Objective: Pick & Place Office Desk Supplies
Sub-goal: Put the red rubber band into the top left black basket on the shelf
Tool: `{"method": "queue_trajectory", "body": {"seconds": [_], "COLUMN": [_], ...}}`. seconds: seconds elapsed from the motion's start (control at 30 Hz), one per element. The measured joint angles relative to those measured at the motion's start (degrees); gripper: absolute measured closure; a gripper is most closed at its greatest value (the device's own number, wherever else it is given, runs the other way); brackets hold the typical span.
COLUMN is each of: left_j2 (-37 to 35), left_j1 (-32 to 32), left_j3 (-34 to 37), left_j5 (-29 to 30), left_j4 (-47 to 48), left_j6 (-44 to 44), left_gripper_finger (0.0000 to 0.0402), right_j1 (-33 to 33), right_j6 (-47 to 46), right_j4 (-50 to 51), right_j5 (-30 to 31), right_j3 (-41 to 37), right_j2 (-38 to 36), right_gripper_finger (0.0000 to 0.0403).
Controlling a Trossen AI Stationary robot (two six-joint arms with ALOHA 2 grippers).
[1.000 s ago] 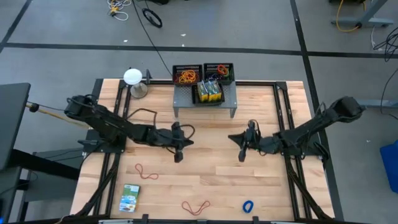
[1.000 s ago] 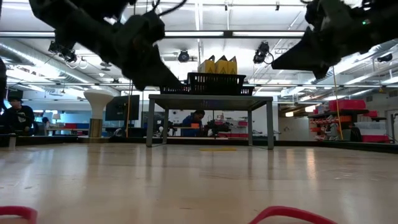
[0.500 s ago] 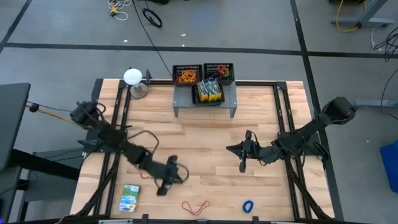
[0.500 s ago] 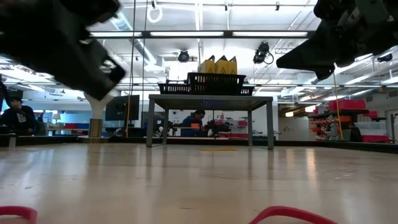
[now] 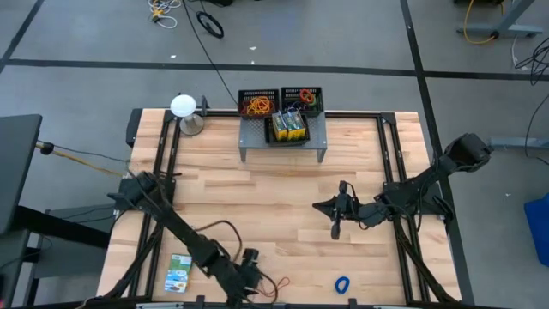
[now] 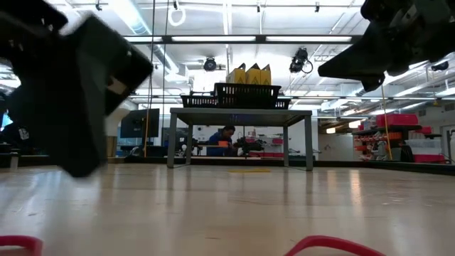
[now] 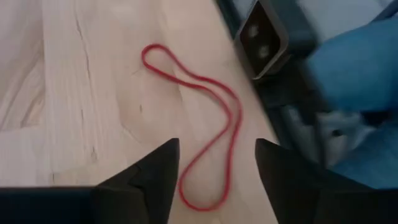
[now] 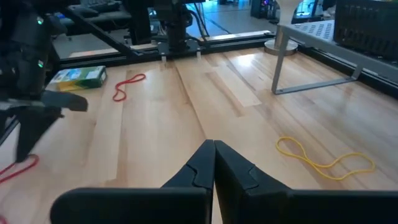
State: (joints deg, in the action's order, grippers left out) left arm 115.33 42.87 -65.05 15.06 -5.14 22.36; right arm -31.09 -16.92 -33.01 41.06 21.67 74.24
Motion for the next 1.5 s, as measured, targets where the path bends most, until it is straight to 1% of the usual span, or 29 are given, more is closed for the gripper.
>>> {"method": "queue_trajectory", "body": {"seconds": [0.07, 0.17, 0.27, 0.33, 0.4, 0.47, 0.53, 0.63, 0.67, 0.7, 0.77, 0.9, 1.03, 1.13, 1.2, 1.27, 1.4, 1.5], "left_j2": [2.3, 5.3, 7.3, 8.3, 9.0, 9.2, 9.0, 8.0, 7.6, 6.9, 4.8, -1.1, -3.7, -6.1, -7.4, -8.8, -12.7, -14.1], "left_j1": [-0.1, -0.1, -0.1, -0.1, 0.0, 0.0, 0.0, 0.0, -0.1, -0.3, -0.7, -1.9, -4.1, -6.2, -8.1, -10.4, -14.3, -16.8], "left_j3": [-2.7, -5.6, -7.3, -8.4, -9.6, -10.8, -12.1, -13.8, -14.2, -14.6, -15.0, -15.4, -15.2, -13.4, -10.0, -5.7, 1.8, 5.8], "left_j5": [0.4, 0.4, 0.6, 1.4, 2.5, 3.7, 4.8, 5.6, 6.7, 8.4, 13.8, 20.9, 23.5, 23.5, 21.6, 18.4, 14.8, 9.2], "left_j4": [2.7, 3.3, 4.4, 6.3, 9.6, 13.0, 16.2, 20.9, 23.2, 25.8, 30.6, 39.8, 49.2, 50.3, 49.1, 48.0, 42.0, 36.1], "left_j6": [-0.5, -1.4, -1.2, -0.3, 1.1, 1.7, 1.8, -0.8, -1.6, -1.6, -0.8, 1.7, 4.1, 2.6, 1.3, 0.3, -1.3, -0.9], "left_gripper_finger": [0.0172, 0.0166, 0.017, 0.0181, 0.0202, 0.0234, 0.0277, 0.0352, 0.0375, 0.0387, 0.0393, 0.0397, 0.0398, 0.0398, 0.0398, 0.0398, 0.0399, 0.0392], "right_j1": [-0.5, -1.2, -1.6, -1.6, -1.6, -1.6, -1.6, -1.6, -1.6, -1.6, -1.6, -1.6, -1.6, -1.6, -1.7, -1.8, -1.7, -1.8], "right_j6": [0.0, 1.4, 3.1, 4.2, 5.1, 5.7, 5.9, 5.9, 5.9, 5.9, 5.9, 6.9, 8.9, 8.9, 8.9, 8.9, 8.9, 8.9], "right_j4": [0.0, -0.4, -1.1, -1.8, -2.5, -2.9, -2.8, -2.7, -2.7, -2.6, -2.3, -1.8, -1.9, -1.9, -1.9, -1.9, -1.5, -1.4], "right_j5": [0.0, 0.0, 0.0, 0.0, 0.0, 0.0, -0.1, -0.4, -0.4, -0.4, -0.5, -0.5, -0.5, -0.5, -0.5, -0.5, -0.5, -0.5], "right_j3": [0.0, 0.0, 0.0, 0.0, 0.0, 0.0, 0.0, 0.0, 0.0, 0.0, 0.0, 0.0, 0.0, 0.0, 0.0, 0.0, 0.0, 0.0], "right_j2": [0.0, 0.0, 0.0, 0.0, 0.0, 0.0, 0.0, 0.0, 0.0, 0.0, 0.0, 0.0, 0.0, 0.0, 0.0, 0.0, 0.0, 0.0], "right_gripper_finger": [0.0392, 0.0392, 0.0392, 0.0392, 0.0392, 0.0392, 0.0392, 0.0392, 0.0392, 0.0392, 0.0392, 0.0392, 0.0392, 0.0392, 0.0392, 0.0392, 0.0392, 0.0392]}}
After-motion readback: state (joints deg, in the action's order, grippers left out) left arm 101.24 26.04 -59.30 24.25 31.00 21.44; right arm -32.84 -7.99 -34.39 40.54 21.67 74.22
